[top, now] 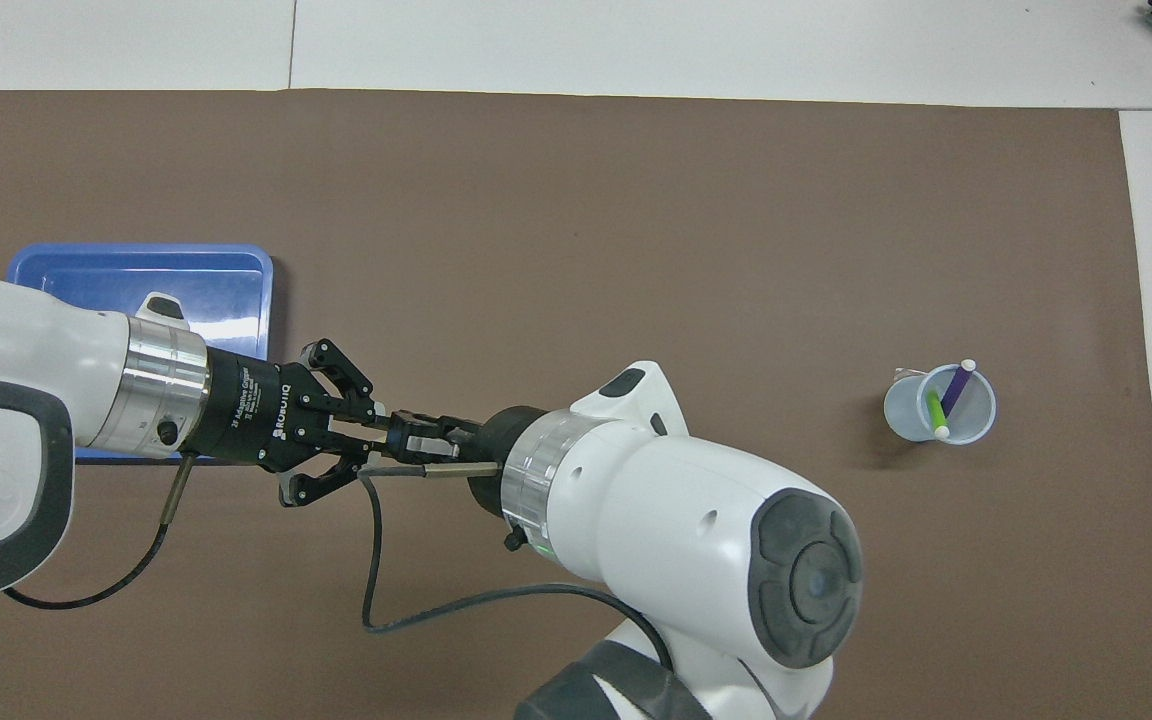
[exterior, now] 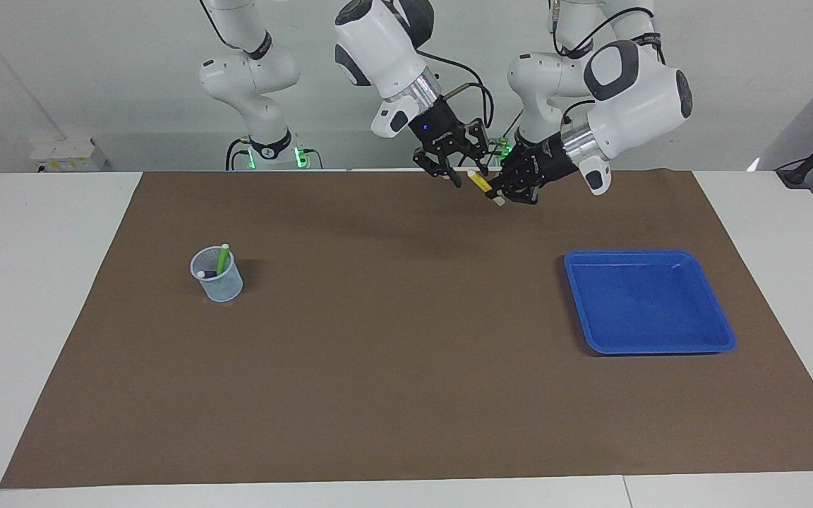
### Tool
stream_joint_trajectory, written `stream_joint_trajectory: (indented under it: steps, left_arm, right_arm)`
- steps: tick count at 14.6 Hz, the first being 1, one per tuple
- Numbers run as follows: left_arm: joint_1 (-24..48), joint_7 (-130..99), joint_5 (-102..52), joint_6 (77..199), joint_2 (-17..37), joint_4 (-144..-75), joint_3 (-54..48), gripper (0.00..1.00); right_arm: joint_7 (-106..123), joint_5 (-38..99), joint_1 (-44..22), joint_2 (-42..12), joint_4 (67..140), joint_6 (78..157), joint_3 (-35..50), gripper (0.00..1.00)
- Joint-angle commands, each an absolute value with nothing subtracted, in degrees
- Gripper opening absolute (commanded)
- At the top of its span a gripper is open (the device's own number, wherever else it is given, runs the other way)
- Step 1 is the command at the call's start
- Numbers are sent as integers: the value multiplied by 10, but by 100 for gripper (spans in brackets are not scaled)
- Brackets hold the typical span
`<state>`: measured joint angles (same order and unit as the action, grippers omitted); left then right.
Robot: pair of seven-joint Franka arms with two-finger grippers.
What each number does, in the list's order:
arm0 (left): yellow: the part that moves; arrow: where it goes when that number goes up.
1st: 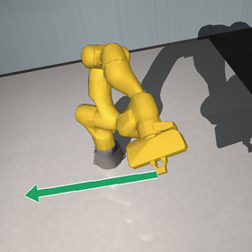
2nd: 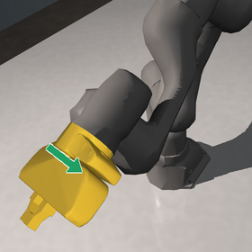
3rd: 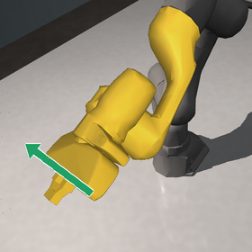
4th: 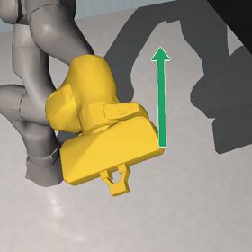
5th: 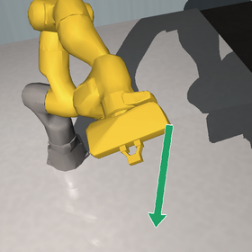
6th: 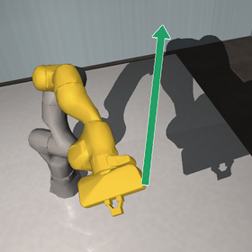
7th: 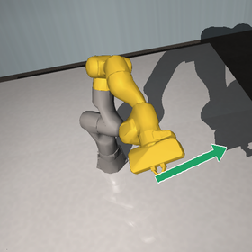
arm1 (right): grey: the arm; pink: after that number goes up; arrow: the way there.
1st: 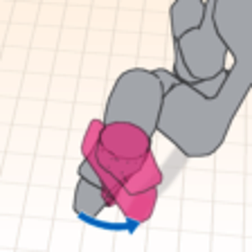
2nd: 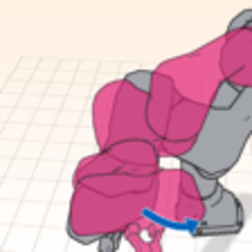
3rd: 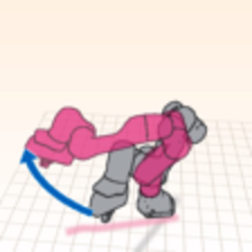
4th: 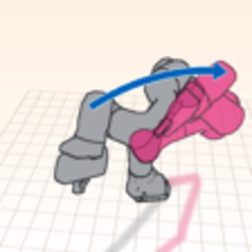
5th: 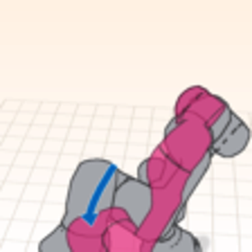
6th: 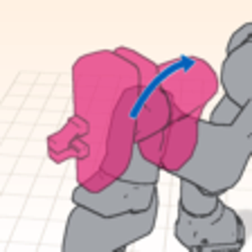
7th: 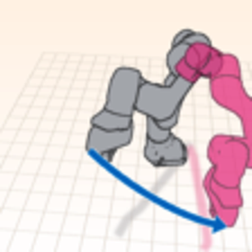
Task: Transfer and insert pens with both arms
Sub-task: 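Grasp the yellow pen with the right gripper from the left gripper, then open the left gripper while the right gripper carries the yellow pen away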
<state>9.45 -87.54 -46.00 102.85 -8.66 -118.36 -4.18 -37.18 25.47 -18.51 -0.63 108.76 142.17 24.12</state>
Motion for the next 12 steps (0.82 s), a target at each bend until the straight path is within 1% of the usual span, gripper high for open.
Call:
stream_joint_trajectory:
  steps: [1, 2, 4, 7, 12]
  left_arm:
    - [94, -883, -476, 1020, -106, -1201, -37, 0]
    - [94, -886, -476, 1020, -107, -1201, -37, 0]
    - [94, -887, -476, 1020, -107, -1201, -37, 0]
    - [94, -888, -477, 1020, -107, -1201, -37, 0]
    - [95, -891, -478, 1019, -107, -1201, -37, 0]
  right_arm:
    - [-360, 247, -183, -18, 1073, 1428, 243, 50]
    - [-360, 246, -184, -21, 1073, 1428, 243, 43]
    - [-361, 243, -184, -23, 1074, 1429, 243, 36]
    - [-361, 243, -184, -25, 1073, 1428, 243, 0]
    - [-366, 243, -180, -25, 1074, 1425, 243, 0]
